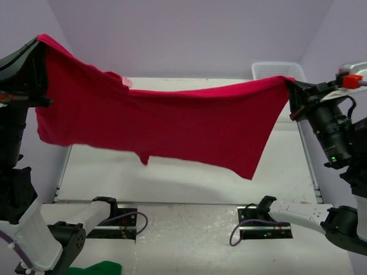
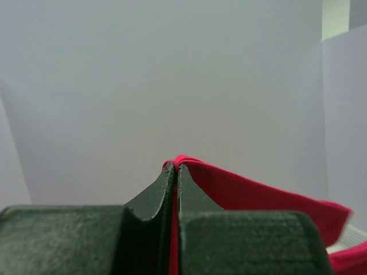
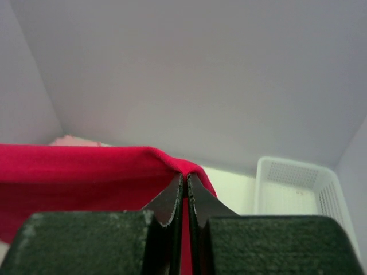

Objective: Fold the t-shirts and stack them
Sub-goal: Flatten out the tshirt

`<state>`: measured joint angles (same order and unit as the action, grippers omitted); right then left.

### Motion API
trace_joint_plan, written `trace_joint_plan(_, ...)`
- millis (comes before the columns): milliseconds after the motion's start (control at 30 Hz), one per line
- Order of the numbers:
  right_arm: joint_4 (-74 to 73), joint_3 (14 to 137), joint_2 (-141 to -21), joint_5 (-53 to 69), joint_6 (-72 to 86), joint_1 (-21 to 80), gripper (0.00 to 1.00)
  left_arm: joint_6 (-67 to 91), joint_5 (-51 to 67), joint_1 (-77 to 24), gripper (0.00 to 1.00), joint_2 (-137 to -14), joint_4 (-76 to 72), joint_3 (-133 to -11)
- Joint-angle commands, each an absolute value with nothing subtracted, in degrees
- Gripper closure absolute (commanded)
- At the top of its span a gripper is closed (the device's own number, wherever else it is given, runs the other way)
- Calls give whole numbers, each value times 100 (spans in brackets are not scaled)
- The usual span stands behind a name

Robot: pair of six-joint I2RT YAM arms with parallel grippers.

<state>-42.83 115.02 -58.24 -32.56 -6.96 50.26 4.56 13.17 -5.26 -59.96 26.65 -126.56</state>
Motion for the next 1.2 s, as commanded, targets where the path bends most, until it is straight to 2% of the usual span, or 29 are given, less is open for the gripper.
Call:
trace_joint_plan(0,-4360,10253,-6003,-3981,-511,4923,100,729,1582,-475,100,-6495,2927,-11929)
trace_joint_plan(100,-4089,9294,-5977,-3630,-55,4502,100,764,1547,-475,100,-6557,2498,-10744)
trace_joint_plan(200,-3527,7521,-6055,-3227,402,3984,100,887,1406,-492,100,-6731,1725,-8832)
trace_joint_plan(333,-2989,6481,-6703,-2936,659,3271,100,818,1283,-685,100,-7528,688,-7702)
trace_joint_plan(467,-2760,6468,-7355,-2944,799,2804,100,958,1248,-686,100,-8743,169,-7901)
trace_joint_plan(667,-2777,7074,-8155,-2497,861,2005,100,528,1001,-1081,100,-10114,404,-8946)
trace_joint_plan(900,-2927,8303,-9350,-2145,721,1706,100,273,985,-1283,100,-11029,509,-9737)
trace_joint_plan(1167,-2979,9149,-10239,-2030,589,1337,100,123,1081,-1283,100,-11434,606,-10081)
